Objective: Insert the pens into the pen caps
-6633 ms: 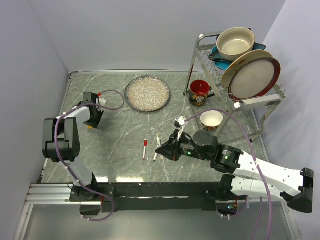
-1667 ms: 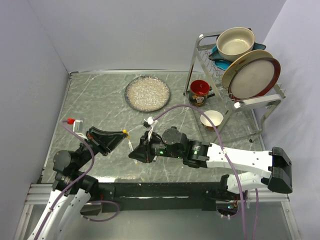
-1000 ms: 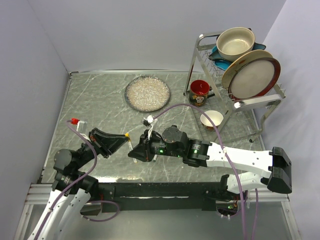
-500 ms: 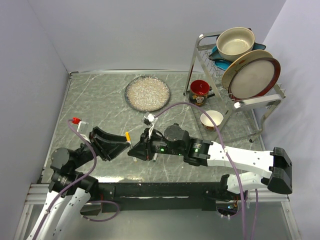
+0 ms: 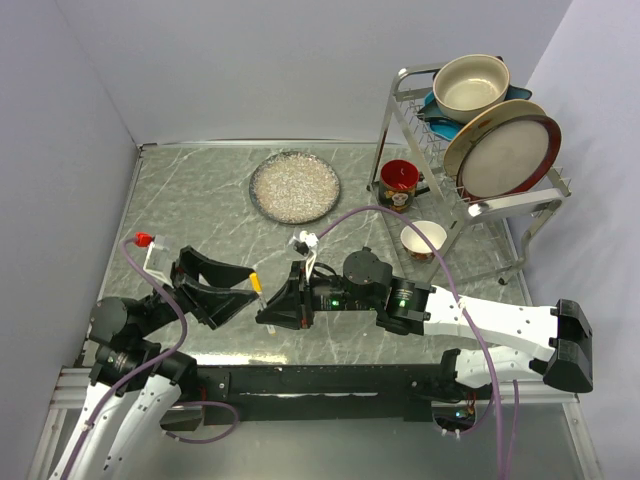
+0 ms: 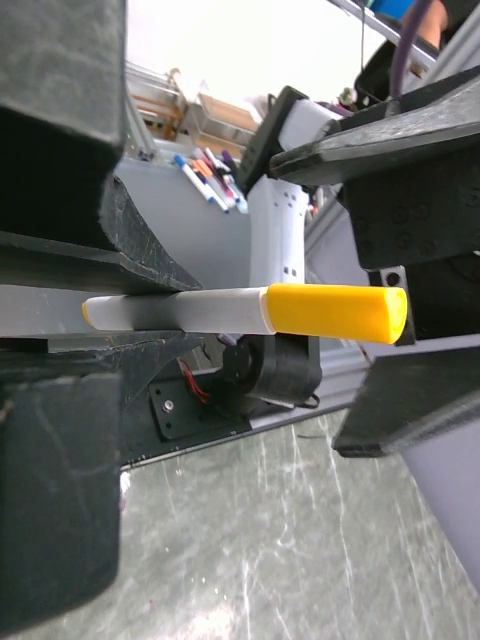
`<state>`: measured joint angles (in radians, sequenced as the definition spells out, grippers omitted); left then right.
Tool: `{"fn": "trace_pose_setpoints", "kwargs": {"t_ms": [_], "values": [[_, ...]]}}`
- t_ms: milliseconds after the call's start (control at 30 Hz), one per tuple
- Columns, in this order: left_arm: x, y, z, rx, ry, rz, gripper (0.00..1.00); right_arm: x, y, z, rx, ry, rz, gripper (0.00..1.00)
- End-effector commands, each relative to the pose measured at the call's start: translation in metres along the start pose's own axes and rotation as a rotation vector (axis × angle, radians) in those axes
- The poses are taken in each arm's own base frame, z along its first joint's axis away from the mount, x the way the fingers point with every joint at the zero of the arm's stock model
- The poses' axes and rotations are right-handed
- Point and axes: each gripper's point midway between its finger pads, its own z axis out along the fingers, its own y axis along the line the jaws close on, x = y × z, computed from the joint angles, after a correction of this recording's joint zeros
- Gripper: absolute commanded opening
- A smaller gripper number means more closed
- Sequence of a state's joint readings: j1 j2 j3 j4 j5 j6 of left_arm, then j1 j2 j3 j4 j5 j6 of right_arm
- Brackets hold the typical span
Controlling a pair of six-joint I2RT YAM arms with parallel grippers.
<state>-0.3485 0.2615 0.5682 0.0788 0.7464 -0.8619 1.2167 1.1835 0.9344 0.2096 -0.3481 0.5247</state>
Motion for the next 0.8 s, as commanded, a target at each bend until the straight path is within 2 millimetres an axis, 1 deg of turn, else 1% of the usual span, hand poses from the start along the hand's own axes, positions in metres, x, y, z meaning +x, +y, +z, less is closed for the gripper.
{"fn": "trace_pose_setpoints", "kwargs": {"t_ms": [0,133,233,400,533,567,633,733,767], "values": [[-0.015,-0.016,0.005,0.063,-0.022,0.031,0.72,-0.012,0.021,-0.005,-0.075,-0.030,-0.010,0.00],[-0.014,-0.011,0.008,0.059,-0.022,0.000,0.69,-0.012,0.020,-0.003,-0.069,-0.029,-0.007,0.00],[-0.014,-0.013,0.008,0.061,-0.022,-0.001,0.69,-0.010,0.018,-0.001,-0.061,-0.021,0.000,0.00],[-0.015,-0.016,0.007,0.073,-0.020,-0.009,0.66,-0.009,0.015,0.001,-0.050,-0.021,0.013,0.00],[-0.010,-0.009,0.009,0.058,-0.006,-0.026,0.63,-0.009,0.016,0.003,-0.054,-0.019,0.017,0.00],[-0.009,-0.009,0.009,0.059,-0.003,-0.029,0.60,-0.009,0.016,0.003,-0.057,-0.018,0.017,0.00],[-0.008,-0.007,0.010,0.061,0.004,-0.036,0.58,-0.007,0.017,0.005,-0.061,-0.010,0.019,0.00],[-0.005,-0.004,0.011,0.061,0.010,-0.061,0.45,-0.007,0.016,0.005,-0.063,-0.010,0.018,0.00],[-0.003,-0.004,0.011,0.070,0.013,-0.062,0.28,-0.006,0.016,0.006,-0.062,-0.009,0.020,0.00]]}}
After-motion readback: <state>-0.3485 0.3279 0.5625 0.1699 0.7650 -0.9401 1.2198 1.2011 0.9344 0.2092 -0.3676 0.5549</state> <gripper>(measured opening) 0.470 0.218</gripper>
